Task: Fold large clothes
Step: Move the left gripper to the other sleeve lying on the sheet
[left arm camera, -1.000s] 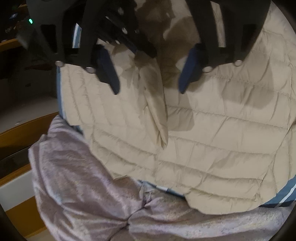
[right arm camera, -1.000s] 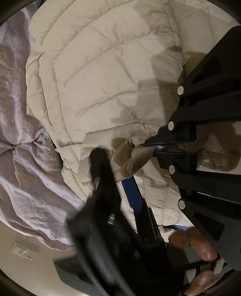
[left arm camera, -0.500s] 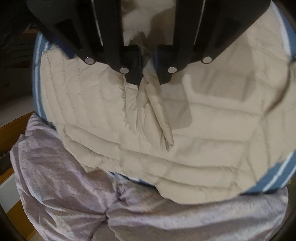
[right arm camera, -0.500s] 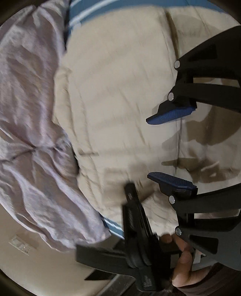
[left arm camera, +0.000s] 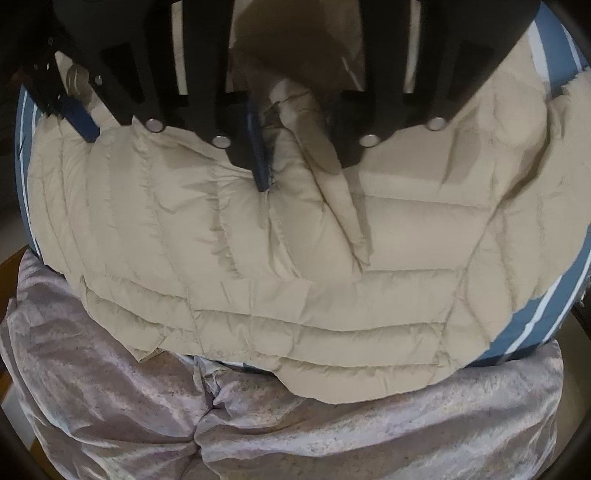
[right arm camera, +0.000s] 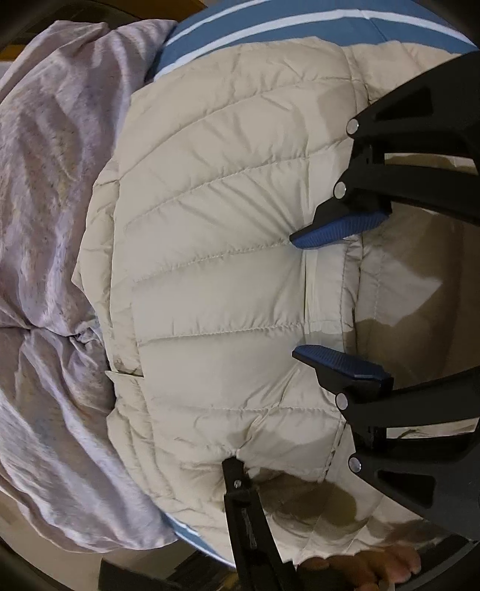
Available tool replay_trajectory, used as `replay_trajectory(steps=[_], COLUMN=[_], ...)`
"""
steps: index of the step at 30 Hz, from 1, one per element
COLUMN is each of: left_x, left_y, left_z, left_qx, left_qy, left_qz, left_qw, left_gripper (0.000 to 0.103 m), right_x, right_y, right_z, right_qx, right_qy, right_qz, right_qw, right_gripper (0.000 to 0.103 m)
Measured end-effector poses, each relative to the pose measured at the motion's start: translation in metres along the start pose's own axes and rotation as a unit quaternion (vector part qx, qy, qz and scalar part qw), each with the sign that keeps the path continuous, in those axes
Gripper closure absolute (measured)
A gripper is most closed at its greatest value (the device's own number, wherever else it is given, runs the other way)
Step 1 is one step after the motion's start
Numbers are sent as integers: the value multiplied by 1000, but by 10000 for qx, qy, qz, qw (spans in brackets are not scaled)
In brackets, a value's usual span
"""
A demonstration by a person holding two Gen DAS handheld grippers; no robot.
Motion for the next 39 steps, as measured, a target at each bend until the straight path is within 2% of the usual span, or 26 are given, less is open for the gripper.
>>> replay_trajectory(steps=[2,3,4,6,10,12,16,20,23,28,32,36,38,39], left_x=[9,13,19,30,48,53,61,67,71,75,69,67,65,64], left_y=[-2,-1,0,5,20,32,67,110,136,167,187,193,190,189], left_z=[-14,-20,-32,-56,-125,-171,-261,-344,-390,-432,-448,-447,-445,-444], left_qx=[75,118,183,296,712,1070,1749,2429,2827,3304,3643,3750,3796,3858], left_qy=[35,54,63,49,-129,-291,-808,-1292,-1560,-1754,-1669,-1630,-1587,-1559], left_qz=[41,66,113,183,274,268,165,-66,-213,-433,-613,-528,-460,-425], left_qw=[10000,9999,9997,9994,9970,9935,9811,9614,9462,9264,9141,9110,9103,9083], left_gripper=[55,52,49,46,44,44,45,45,46,48,54,59,72,76], right_x=[2,2,5,10,23,28,36,37,36,39,42,47,49,49], right_y=[-1,-2,-3,-4,-1,2,11,19,24,29,31,33,34,34], right_z=[-1,0,0,-2,-10,-14,-30,-49,-65,-88,-101,-106,-105,-103], right_qx=[31,25,-10,-83,-157,-182,-170,-156,-68,118,256,351,351,339], right_qy=[7,-3,-4,-8,-15,-45,-189,-413,-510,-654,-708,-683,-648,-625], right_qz=[-46,-62,-73,-59,30,57,77,4,-57,-82,-71,-48,-50,-53], right_qw=[10000,10000,10000,9999,9999,9998,9996,9990,9987,9978,9971,9970,9973,9975], right_gripper=[41,36,25,17,16,16,16,16,16,16,16,16,16,16])
Point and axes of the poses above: each gripper's, at about its wrist camera, not at the fingertips, and x roughly against the way its jaws point, z to its right, y to its underside, the point moved 3 cm from there along -x, roughly the way its jaws point, and after that the axes turned 11 degrees about -y, right-handed, at the moved point
